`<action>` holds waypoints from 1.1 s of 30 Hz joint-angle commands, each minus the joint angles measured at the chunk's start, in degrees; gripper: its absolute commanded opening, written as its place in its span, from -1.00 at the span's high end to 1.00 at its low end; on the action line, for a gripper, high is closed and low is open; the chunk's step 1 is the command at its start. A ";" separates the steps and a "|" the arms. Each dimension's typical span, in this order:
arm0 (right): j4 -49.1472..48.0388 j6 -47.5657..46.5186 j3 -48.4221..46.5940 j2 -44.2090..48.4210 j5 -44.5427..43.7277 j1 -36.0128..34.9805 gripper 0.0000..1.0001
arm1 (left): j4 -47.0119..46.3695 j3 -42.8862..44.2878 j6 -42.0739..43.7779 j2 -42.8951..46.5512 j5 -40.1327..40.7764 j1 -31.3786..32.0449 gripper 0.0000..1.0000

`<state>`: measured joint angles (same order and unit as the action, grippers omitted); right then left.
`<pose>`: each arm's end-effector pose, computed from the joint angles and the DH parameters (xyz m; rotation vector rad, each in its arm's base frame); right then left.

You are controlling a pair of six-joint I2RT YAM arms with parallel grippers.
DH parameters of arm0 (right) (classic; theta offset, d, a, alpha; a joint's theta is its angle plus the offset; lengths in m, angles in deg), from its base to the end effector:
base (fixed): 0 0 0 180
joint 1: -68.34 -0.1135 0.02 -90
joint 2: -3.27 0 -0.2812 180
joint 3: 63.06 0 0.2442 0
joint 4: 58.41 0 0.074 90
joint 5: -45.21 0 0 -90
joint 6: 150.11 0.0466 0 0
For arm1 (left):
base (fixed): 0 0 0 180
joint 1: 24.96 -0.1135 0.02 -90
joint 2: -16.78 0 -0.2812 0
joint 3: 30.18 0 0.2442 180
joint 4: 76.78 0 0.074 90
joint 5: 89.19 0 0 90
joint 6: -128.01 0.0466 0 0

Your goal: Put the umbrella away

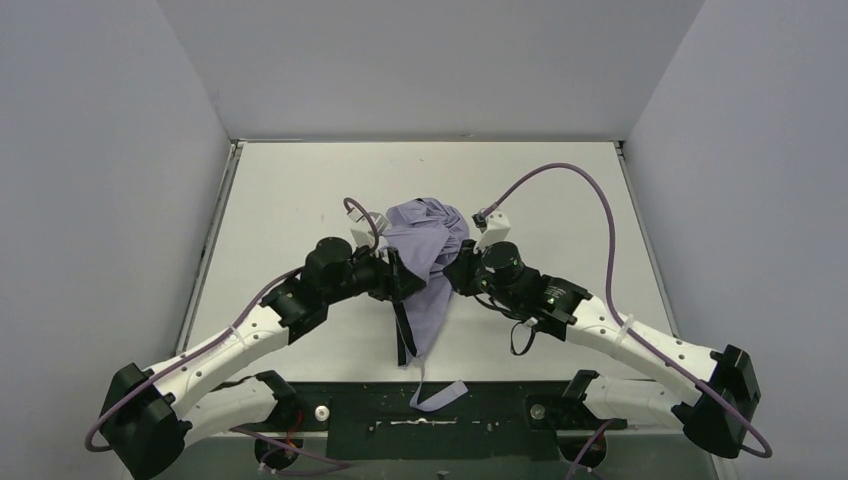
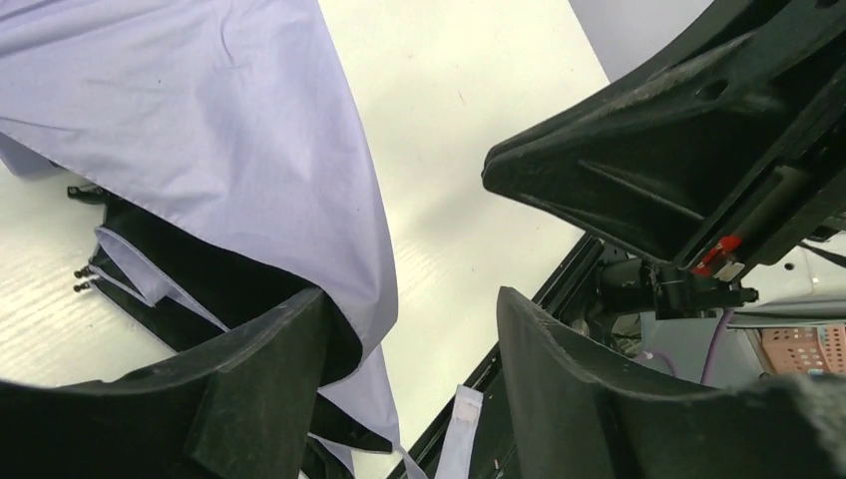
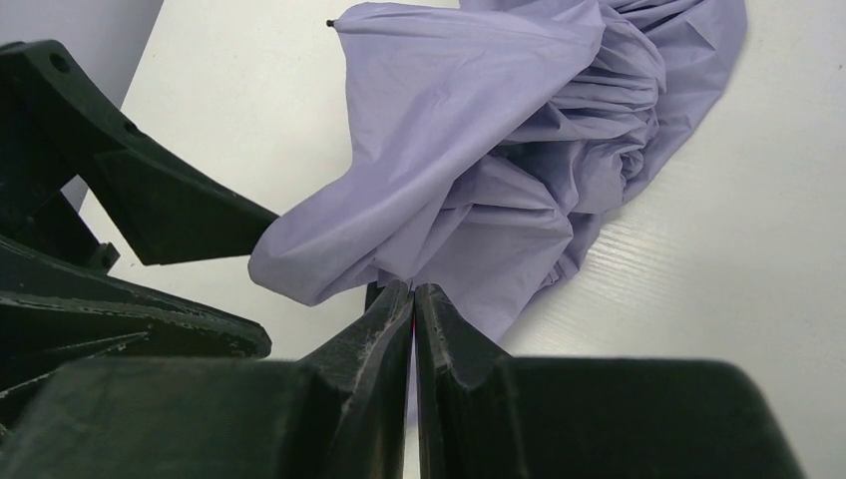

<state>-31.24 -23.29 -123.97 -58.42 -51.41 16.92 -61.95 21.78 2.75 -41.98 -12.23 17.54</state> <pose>0.1520 0.1820 0.3014 -0.2000 2.1524 0.8149 0.1607 -0.1615 0.2810 0.2957 2.0886 -1.0837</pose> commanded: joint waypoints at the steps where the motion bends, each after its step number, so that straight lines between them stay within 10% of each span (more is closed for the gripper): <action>1: -1.19 -0.34 -0.89 2.01 -0.57 0.20 0.83 | -1.36 2.78 4.13 -1.24 -3.32 -1.34 -0.21; 20: -0.33 0.50 0.44 2.98 -0.51 0.34 0.82 | -11.00 -4.57 7.80 -5.52 -8.34 -1.54 -0.28; 33: 0.30 0.41 0.57 3.98 -1.64 0.41 0.82 | -4.96 6.21 7.43 -5.39 -10.59 -1.59 0.81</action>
<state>-29.90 -23.03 -123.33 -56.54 -51.45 16.99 -66.37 22.20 10.70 -49.79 -20.54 16.18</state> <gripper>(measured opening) 0.087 0.118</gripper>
